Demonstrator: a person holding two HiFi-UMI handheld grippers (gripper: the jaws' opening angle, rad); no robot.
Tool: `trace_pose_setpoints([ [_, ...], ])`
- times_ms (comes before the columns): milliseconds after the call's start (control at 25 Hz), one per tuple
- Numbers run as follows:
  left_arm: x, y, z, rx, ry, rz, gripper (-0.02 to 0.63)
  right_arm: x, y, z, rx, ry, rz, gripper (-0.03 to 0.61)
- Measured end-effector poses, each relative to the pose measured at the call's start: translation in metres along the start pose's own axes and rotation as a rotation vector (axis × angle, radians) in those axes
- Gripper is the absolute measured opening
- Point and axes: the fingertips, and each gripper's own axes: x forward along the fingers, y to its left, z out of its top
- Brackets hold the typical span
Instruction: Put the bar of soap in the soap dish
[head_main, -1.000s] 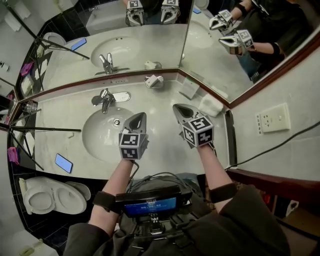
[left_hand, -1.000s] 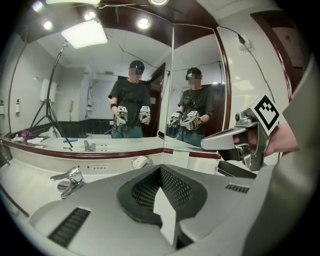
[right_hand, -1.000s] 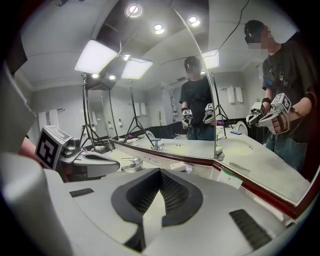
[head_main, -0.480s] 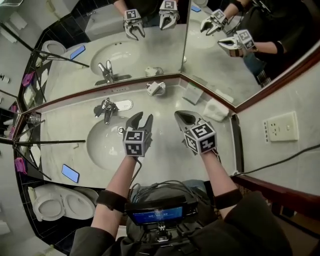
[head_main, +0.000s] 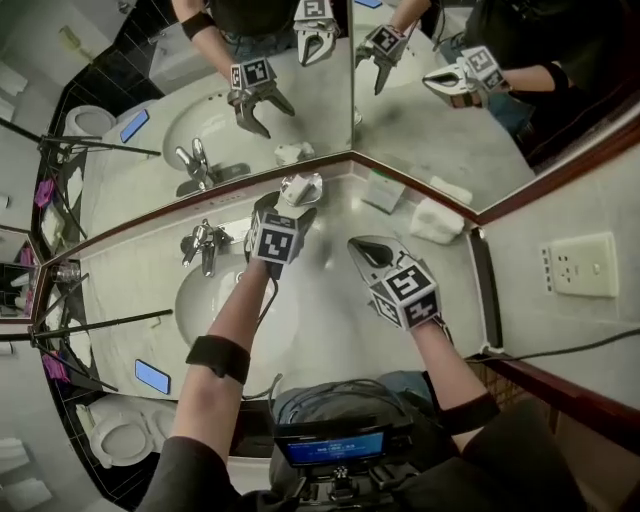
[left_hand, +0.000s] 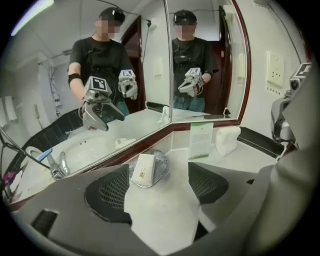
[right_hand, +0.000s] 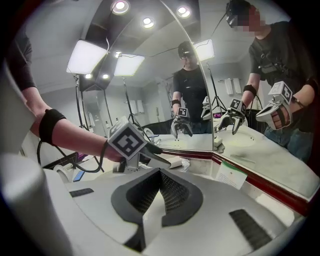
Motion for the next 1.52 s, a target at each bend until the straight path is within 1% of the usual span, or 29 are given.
trace_pose_setpoints([
  [80, 0.020, 0.009, -0.002, 0.023, 0.045, -0.012, 0.373, 0.001, -0.003, -0.005, 0.008, 0.004, -0.005, 0.017],
  [160, 0.032, 0.025, -0.006, 0.033, 0.087, 0.013, 0.373, 0.002, -0.007, -0.010, 0.018, 0.010, -0.012, 0.017],
  [200, 0.037, 0.031, -0.010, 0.029, 0.104, 0.023, 0.373, 0.002, -0.009, -0.013, 0.023, 0.013, -0.015, 0.017],
  [320, 0.049, 0.038, -0.017, 0.009, 0.133, 0.011, 0.367, 0.000, -0.016, -0.018, 0.037, 0.022, -0.026, 0.017],
  [360, 0.051, 0.038, -0.017, 0.004, 0.141, 0.010, 0.356, -0.001, -0.018, -0.018, 0.040, 0.024, -0.030, 0.017],
  [440, 0.055, 0.039, -0.020, -0.009, 0.149, 0.010, 0.304, -0.002, -0.022, -0.018, 0.045, 0.025, -0.034, 0.017],
  [520, 0.058, 0.044, -0.024, -0.019, 0.152, 0.028, 0.217, 0.000, -0.021, -0.019, 0.043, 0.026, -0.033, 0.017],
  [560, 0.059, 0.046, -0.025, -0.021, 0.151, 0.037, 0.204, 0.001, -0.021, -0.019, 0.041, 0.027, -0.031, 0.017],
  [720, 0.055, 0.047, -0.023, -0.035, 0.132, 0.042, 0.195, 0.001, -0.018, -0.018, 0.039, 0.032, -0.028, 0.017],
  [800, 0.049, 0.042, -0.019, -0.047, 0.100, 0.025, 0.192, 0.001, -0.016, -0.019, 0.039, 0.033, -0.028, 0.017],
  [880, 0.040, 0.036, -0.012, -0.062, 0.042, -0.002, 0.192, 0.003, -0.013, -0.020, 0.037, 0.033, -0.025, 0.017],
  [960, 0.023, 0.032, -0.003, -0.077, -0.018, -0.001, 0.192, 0.004, -0.011, -0.020, 0.036, 0.031, -0.021, 0.017],
  [1040, 0.000, 0.027, 0.004, -0.092, -0.081, 0.014, 0.192, 0.004, -0.008, -0.016, 0.032, 0.021, -0.015, 0.017],
  [1160, -0.048, 0.017, 0.014, -0.126, -0.196, 0.050, 0.192, 0.002, 0.002, -0.003, 0.016, -0.006, 0.002, 0.017],
  [1320, -0.115, -0.010, 0.012, -0.160, -0.332, 0.091, 0.192, -0.002, 0.023, 0.016, -0.006, -0.051, 0.035, 0.017],
  [1440, -0.155, -0.026, 0.001, -0.183, -0.387, 0.140, 0.192, -0.002, 0.040, 0.028, -0.033, -0.074, 0.062, 0.017],
  [1520, -0.172, -0.037, -0.010, -0.209, -0.395, 0.168, 0.192, -0.004, 0.051, 0.032, -0.049, -0.080, 0.076, 0.017],
])
